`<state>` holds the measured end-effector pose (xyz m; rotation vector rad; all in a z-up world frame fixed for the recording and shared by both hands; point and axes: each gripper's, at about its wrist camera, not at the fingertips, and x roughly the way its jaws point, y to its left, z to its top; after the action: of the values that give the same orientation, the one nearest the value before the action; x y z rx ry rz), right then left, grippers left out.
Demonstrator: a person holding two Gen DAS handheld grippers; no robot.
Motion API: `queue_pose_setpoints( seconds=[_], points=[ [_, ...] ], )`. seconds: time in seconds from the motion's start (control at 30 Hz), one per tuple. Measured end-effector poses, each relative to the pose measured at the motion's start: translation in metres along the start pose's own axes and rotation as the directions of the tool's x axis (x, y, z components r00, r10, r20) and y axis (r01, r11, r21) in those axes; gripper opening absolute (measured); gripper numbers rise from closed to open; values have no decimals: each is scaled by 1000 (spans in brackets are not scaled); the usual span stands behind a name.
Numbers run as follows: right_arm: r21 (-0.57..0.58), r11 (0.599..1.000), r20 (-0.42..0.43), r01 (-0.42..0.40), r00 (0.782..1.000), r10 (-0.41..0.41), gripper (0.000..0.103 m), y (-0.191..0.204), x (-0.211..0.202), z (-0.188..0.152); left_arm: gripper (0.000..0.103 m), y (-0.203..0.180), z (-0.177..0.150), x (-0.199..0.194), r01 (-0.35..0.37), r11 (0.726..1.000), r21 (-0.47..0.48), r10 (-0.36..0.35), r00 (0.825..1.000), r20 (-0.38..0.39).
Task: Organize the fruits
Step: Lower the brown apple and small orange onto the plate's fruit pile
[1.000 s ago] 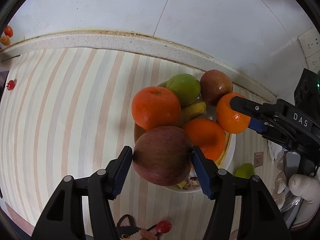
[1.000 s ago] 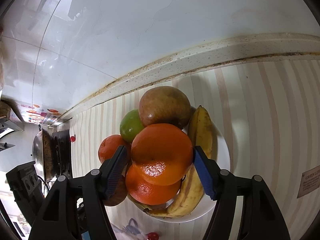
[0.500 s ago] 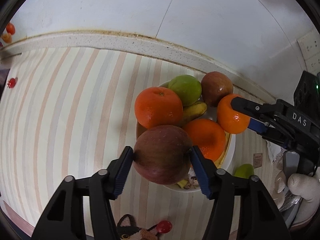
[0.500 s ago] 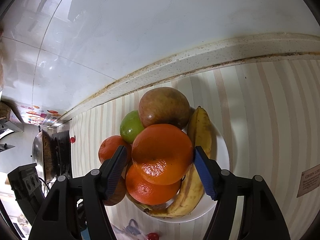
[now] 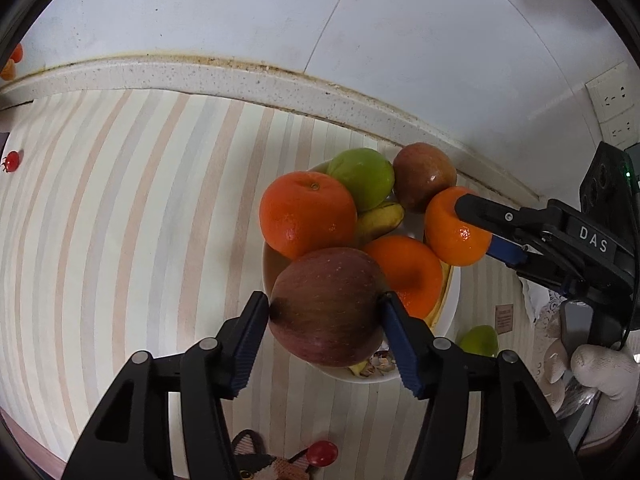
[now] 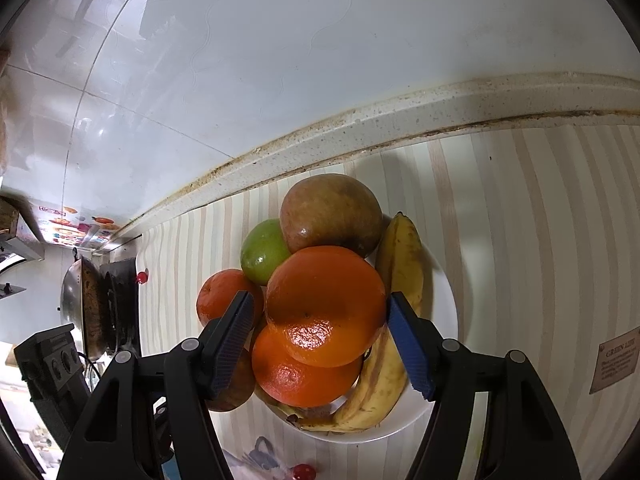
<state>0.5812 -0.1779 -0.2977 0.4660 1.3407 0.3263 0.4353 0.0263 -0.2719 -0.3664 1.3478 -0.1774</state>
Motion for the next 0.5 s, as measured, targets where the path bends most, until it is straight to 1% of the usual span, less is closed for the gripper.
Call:
queue_pose_setpoints(
  seconds=[0.27, 0.4, 0.43, 0.5],
  points=[
    [7, 1000, 1, -6, 1000, 6, 72, -3, -4, -1, 56, 5, -2, -1, 19, 999, -44, -20, 1000, -18],
    [11, 1000, 3, -4, 1000, 4, 72, -2, -3, -2, 61, 11, 1, 6, 65, 995, -78, -68, 997, -44],
    [10, 1000, 4, -1, 1000, 1, 72, -2, -3, -2, 62, 12, 2, 7, 72, 993, -91, -76, 996, -47],
    [9, 1000, 4, 2, 1000, -2, 72, -1, -4, -3, 63, 12, 3, 8, 77, 992, -97, -82, 996, -44]
  ],
)
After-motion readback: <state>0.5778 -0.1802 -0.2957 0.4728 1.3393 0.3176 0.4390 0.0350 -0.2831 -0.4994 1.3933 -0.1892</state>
